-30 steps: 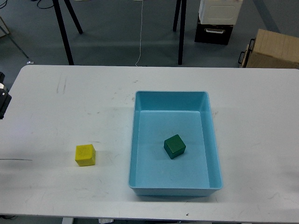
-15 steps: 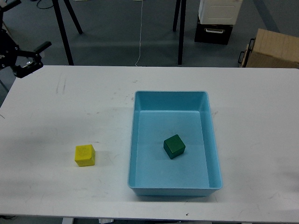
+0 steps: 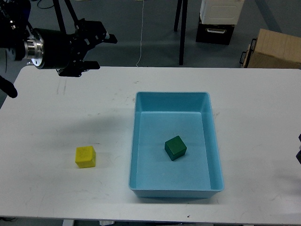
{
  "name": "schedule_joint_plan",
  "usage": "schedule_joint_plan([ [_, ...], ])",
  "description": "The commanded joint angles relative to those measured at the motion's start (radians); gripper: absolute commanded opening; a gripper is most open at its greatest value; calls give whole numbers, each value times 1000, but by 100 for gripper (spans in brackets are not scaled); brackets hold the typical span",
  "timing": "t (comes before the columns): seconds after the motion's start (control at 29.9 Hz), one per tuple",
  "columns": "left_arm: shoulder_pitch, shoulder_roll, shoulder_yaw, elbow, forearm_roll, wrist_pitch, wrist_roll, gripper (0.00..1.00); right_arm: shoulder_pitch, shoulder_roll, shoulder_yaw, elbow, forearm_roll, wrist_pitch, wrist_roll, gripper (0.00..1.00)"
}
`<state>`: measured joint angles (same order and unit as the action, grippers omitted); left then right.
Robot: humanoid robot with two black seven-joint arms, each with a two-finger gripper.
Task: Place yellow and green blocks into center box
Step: 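Swing the left gripper down onto the yellow cube and grasp it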
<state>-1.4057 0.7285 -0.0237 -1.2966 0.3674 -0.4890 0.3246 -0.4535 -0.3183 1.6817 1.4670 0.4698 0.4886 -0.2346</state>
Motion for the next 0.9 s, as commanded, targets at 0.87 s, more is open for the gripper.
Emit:
schedule_joint_plan([
  [0.87, -41, -55, 610, -158, 525, 0, 64, 99, -4, 25, 15, -14, 0, 0, 0, 100],
])
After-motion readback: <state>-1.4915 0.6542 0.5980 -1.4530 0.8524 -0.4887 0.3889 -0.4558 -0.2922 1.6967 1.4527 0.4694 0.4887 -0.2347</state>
